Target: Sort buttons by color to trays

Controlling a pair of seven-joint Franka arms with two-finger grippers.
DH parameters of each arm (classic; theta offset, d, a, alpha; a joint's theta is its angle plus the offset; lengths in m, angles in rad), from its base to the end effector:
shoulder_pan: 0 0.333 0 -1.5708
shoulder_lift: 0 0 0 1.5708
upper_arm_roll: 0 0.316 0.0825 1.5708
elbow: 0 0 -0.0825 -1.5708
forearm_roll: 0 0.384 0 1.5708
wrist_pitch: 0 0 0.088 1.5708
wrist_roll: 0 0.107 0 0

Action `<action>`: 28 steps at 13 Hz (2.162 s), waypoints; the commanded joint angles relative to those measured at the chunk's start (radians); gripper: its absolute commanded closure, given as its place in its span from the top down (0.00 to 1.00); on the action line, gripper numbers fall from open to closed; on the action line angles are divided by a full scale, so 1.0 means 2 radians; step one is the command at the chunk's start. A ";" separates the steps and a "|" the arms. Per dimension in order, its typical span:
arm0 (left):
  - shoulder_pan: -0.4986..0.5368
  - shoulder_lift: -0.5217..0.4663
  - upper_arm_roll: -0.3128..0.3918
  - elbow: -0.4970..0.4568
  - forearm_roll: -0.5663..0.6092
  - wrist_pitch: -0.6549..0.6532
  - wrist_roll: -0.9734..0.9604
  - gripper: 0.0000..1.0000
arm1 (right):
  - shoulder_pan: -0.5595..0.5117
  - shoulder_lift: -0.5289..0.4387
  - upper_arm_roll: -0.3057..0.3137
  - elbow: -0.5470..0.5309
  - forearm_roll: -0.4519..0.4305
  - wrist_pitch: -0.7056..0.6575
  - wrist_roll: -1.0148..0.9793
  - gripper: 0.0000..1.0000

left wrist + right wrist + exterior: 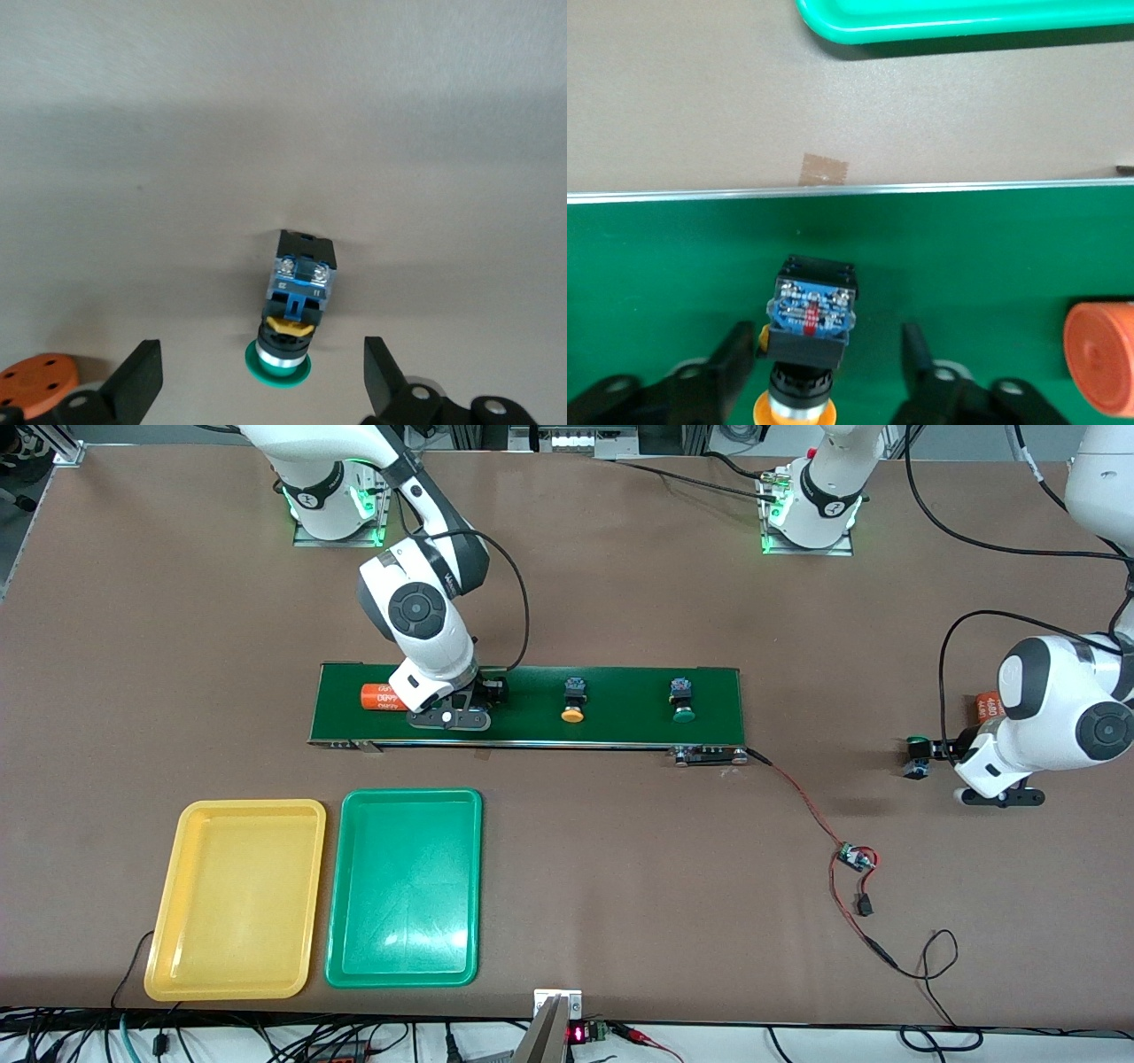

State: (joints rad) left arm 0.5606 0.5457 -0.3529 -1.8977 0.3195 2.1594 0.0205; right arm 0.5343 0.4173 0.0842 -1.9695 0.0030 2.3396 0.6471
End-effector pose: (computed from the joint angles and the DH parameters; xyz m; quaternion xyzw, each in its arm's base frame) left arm 0.5871 0.1434 0.2096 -0.9927 -0.0010 0.1194 0.0150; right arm 0.4977 0.3521 0.2551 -0.9994 0.0186 0.0292 0.0011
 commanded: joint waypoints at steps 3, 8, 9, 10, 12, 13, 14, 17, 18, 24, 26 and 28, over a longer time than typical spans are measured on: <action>0.001 0.029 -0.003 0.011 0.004 0.008 0.045 1.00 | -0.016 0.019 0.002 0.009 -0.005 0.004 -0.026 0.24; 0.000 0.033 -0.003 0.009 0.005 0.016 0.084 0.32 | -0.087 -0.029 0.001 0.064 0.002 -0.095 -0.085 0.00; 0.001 0.033 -0.003 0.009 0.005 0.016 0.097 0.21 | -0.106 -0.028 0.001 0.109 0.002 -0.146 -0.106 0.00; 0.001 0.033 -0.003 0.009 0.005 0.016 0.123 0.10 | -0.124 -0.024 0.000 0.143 0.002 -0.178 -0.122 0.00; 0.002 0.030 -0.003 0.012 0.004 0.016 0.156 0.00 | -0.166 -0.022 0.000 0.169 -0.004 -0.190 -0.158 0.00; 0.003 0.023 -0.003 0.012 0.004 0.013 0.155 0.00 | -0.189 -0.022 -0.001 0.176 -0.005 -0.190 -0.186 0.01; 0.001 0.013 -0.004 0.012 0.004 0.008 0.156 0.00 | -0.222 -0.017 -0.001 0.181 -0.004 -0.189 -0.226 0.01; -0.017 -0.020 -0.024 0.011 0.003 -0.025 0.188 0.00 | -0.289 0.040 -0.001 0.245 -0.004 -0.187 -0.320 0.01; -0.025 -0.033 -0.037 0.011 0.002 -0.039 0.185 0.00 | -0.301 0.056 -0.001 0.265 -0.004 -0.187 -0.342 0.01; -0.146 -0.108 -0.055 -0.006 -0.127 -0.116 0.043 0.00 | -0.315 0.166 -0.018 0.370 -0.012 -0.106 -0.382 0.01; -0.184 -0.112 -0.065 -0.012 -0.163 -0.113 -0.021 0.01 | -0.313 0.195 -0.026 0.370 -0.072 -0.058 -0.380 0.01; -0.220 -0.109 -0.072 -0.015 -0.192 -0.105 -0.087 0.01 | -0.313 0.208 -0.026 0.370 -0.081 -0.048 -0.380 0.01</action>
State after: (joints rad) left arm 0.1656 0.3504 -0.4966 -1.8979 -0.0128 1.9339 -0.0617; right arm -0.0975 0.7960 0.0375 -1.2760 -0.1317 2.2393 -0.0998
